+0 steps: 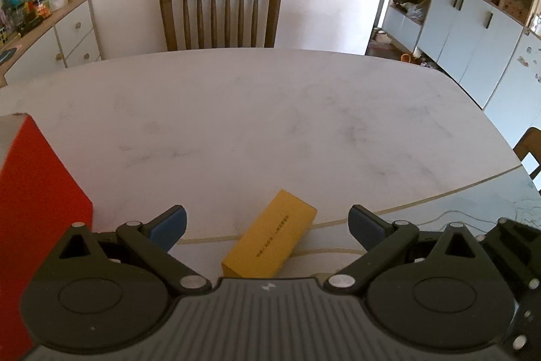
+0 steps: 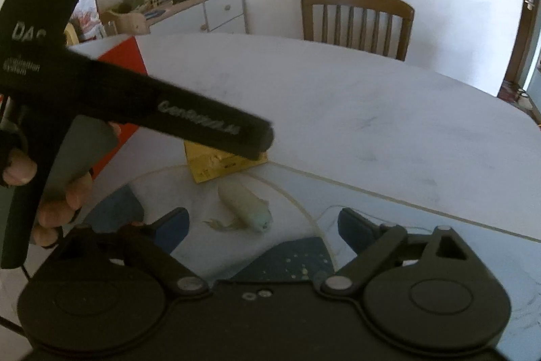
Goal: Organize objects
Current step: 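Grasp the yellow product box with the left tool while the right tool grasps the pale grey stone, then carry the yellow box with the left tool while the right tool carries the stone into the box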
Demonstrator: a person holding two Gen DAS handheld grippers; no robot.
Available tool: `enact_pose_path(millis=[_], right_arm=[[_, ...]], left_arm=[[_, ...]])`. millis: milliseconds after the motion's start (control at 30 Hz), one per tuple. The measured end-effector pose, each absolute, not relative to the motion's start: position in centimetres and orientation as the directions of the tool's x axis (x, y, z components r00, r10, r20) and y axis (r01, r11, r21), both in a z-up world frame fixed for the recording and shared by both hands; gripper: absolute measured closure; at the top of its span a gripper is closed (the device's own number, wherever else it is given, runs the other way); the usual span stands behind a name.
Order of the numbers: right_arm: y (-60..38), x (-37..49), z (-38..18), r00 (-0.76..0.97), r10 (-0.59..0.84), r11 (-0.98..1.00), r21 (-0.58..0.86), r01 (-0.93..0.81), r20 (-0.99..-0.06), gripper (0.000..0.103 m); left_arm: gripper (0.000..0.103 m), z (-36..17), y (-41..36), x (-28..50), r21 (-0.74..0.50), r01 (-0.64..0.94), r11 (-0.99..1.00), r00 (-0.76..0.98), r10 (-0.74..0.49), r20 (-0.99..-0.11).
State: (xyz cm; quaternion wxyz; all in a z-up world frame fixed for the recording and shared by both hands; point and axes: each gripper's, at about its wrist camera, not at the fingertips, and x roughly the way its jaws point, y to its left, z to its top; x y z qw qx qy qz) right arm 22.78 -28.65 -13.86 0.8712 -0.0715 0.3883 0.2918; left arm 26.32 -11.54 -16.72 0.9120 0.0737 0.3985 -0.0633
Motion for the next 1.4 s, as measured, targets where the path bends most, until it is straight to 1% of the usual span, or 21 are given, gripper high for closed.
enact_pose_path(millis=[133, 267, 333, 367, 433, 500, 567, 700, 733, 767, 800, 833, 900, 1000, 1067, 1167, 1400], right_arm=[[-27.9, 23.1, -14.6, 0.524, 0.457, 0.811, 0.093, -0.578, -0.719, 0.017], [-27.4, 23.3, -15.1, 0.514, 0.462, 0.801, 0.090, -0.592, -0.723, 0.026], [-27.2, 23.3, -15.3, 0.511, 0.462, 0.797, 0.087, -0.598, -0.725, 0.030], [-27.2, 23.3, -15.3, 0.512, 0.462, 0.796, 0.084, -0.600, -0.724, 0.032], [-27.2, 23.4, -15.5, 0.510, 0.465, 0.793, 0.084, -0.604, -0.724, 0.037], [-27.1, 23.4, -15.4, 0.509, 0.464, 0.788, 0.077, -0.610, -0.725, 0.045], [-27.1, 23.2, -15.4, 0.510, 0.465, 0.787, 0.074, -0.612, -0.723, 0.049], [-27.0, 22.7, -15.3, 0.512, 0.468, 0.779, 0.064, -0.624, -0.720, 0.063], [-27.0, 22.6, -15.2, 0.516, 0.463, 0.781, 0.056, -0.622, -0.721, 0.064], [-27.0, 22.5, -15.2, 0.523, 0.456, 0.784, 0.047, -0.619, -0.720, 0.067], [-27.0, 22.4, -15.2, 0.526, 0.453, 0.786, 0.044, -0.617, -0.720, 0.070], [-27.1, 22.3, -15.2, 0.525, 0.451, 0.787, 0.045, -0.615, -0.722, 0.071], [-27.1, 22.1, -15.1, 0.527, 0.444, 0.791, 0.040, -0.610, -0.725, 0.076], [-27.2, 21.8, -15.0, 0.530, 0.437, 0.795, 0.037, -0.605, -0.727, 0.082], [-27.1, 21.5, -14.9, 0.536, 0.427, 0.803, 0.033, -0.595, -0.728, 0.083], [-27.2, 21.2, -14.6, 0.532, 0.417, 0.814, 0.042, -0.580, -0.737, 0.088], [-28.6, 19.7, -13.7, 0.538, 0.397, 0.853, 0.083, -0.515, -0.744, 0.089]], left_arm=[[0.001, -17.4, -11.5, 26.6, 0.085, 0.166, 0.982, 0.671, -0.049, -0.740], [0.003, -17.7, -11.2, 27.2, 0.081, 0.166, 0.983, 0.666, -0.051, -0.744], [0.015, -17.9, -11.3, 27.5, 0.086, 0.177, 0.981, 0.660, -0.054, -0.749], [0.019, -18.0, -11.4, 27.5, 0.091, 0.184, 0.979, 0.656, -0.053, -0.753], [0.031, -18.1, -11.7, 27.7, 0.096, 0.190, 0.977, 0.651, -0.053, -0.757], [0.038, -18.2, -11.7, 27.7, 0.086, 0.197, 0.977, 0.647, -0.064, -0.760], [0.042, -18.2, -11.9, 27.6, 0.084, 0.199, 0.976, 0.647, -0.067, -0.760], [0.057, -18.1, -12.2, 27.4, 0.074, 0.215, 0.974, 0.644, -0.084, -0.761], [0.061, -18.0, -12.3, 27.4, 0.076, 0.215, 0.974, 0.643, -0.083, -0.761], [0.062, -18.0, -12.3, 27.4, 0.077, 0.212, 0.974, 0.645, -0.080, -0.760], [0.066, -17.9, -12.3, 27.4, 0.076, 0.210, 0.975, 0.645, -0.080, -0.760], [0.070, -17.9, -12.3, 27.4, 0.074, 0.206, 0.976, 0.644, -0.078, -0.761], [0.072, -17.7, -12.3, 27.3, 0.076, 0.199, 0.977, 0.645, -0.073, -0.761], [0.073, -17.3, -12.2, 27.1, 0.082, 0.194, 0.978, 0.645, -0.064, -0.761], [0.073, -17.0, -12.1, 26.9, 0.082, 0.188, 0.979, 0.641, -0.059, -0.765], [0.073, -16.2, -12.2, 26.5, 0.089, 0.183, 0.979, 0.640, -0.049, -0.767], [0.073, -14.1, -11.8, 24.8, 0.074, 0.190, 0.979, 0.643, -0.067, -0.763]])
